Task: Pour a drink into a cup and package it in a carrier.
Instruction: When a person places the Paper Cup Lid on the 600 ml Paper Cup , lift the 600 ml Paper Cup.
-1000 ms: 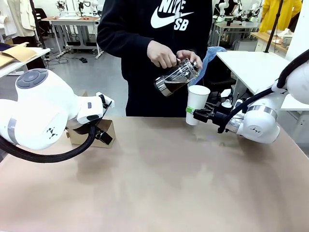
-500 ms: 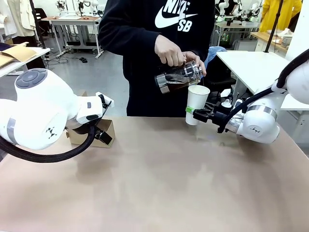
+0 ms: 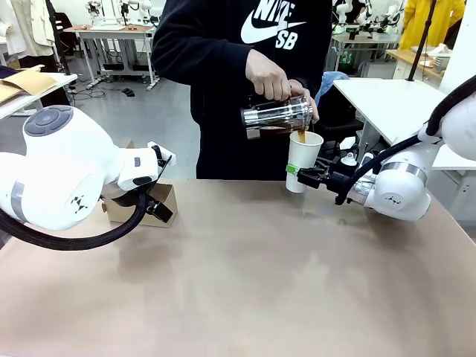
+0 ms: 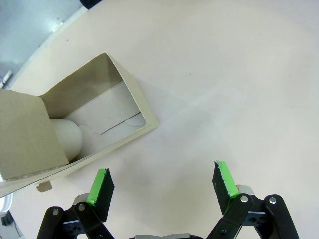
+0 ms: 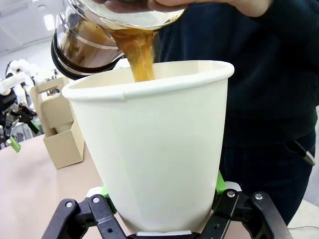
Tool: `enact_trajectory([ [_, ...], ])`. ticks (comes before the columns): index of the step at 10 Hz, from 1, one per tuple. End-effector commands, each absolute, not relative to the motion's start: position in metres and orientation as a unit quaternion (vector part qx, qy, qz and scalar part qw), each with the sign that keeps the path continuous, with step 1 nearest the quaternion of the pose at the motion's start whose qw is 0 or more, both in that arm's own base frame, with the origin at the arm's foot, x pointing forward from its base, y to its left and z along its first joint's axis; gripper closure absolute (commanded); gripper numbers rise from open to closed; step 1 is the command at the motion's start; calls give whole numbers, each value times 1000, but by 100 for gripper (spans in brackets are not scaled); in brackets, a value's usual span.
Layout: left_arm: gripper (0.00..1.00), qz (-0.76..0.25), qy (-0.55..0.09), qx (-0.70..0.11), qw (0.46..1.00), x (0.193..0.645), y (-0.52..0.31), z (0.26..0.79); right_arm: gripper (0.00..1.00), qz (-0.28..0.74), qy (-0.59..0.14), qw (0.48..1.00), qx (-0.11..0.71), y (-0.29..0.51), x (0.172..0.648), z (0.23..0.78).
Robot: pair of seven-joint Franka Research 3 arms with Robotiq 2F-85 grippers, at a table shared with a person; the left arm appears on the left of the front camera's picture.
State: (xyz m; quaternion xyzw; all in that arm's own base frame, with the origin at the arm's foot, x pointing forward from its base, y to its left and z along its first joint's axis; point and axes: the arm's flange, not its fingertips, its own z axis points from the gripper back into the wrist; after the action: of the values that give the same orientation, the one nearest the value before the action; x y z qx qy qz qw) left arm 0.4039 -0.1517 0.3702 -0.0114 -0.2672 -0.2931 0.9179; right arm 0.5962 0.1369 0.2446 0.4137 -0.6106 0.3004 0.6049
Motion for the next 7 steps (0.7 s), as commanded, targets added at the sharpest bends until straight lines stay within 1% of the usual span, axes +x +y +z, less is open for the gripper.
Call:
enact_trajectory([
  [1, 0, -294, -267, -12, 918, 404, -152, 370, 20, 297, -613, 603, 415, 137, 594, 247],
  [7, 0, -294, -267, -12, 918, 404, -152, 370, 20, 297, -613, 603, 415, 137, 594, 247],
])
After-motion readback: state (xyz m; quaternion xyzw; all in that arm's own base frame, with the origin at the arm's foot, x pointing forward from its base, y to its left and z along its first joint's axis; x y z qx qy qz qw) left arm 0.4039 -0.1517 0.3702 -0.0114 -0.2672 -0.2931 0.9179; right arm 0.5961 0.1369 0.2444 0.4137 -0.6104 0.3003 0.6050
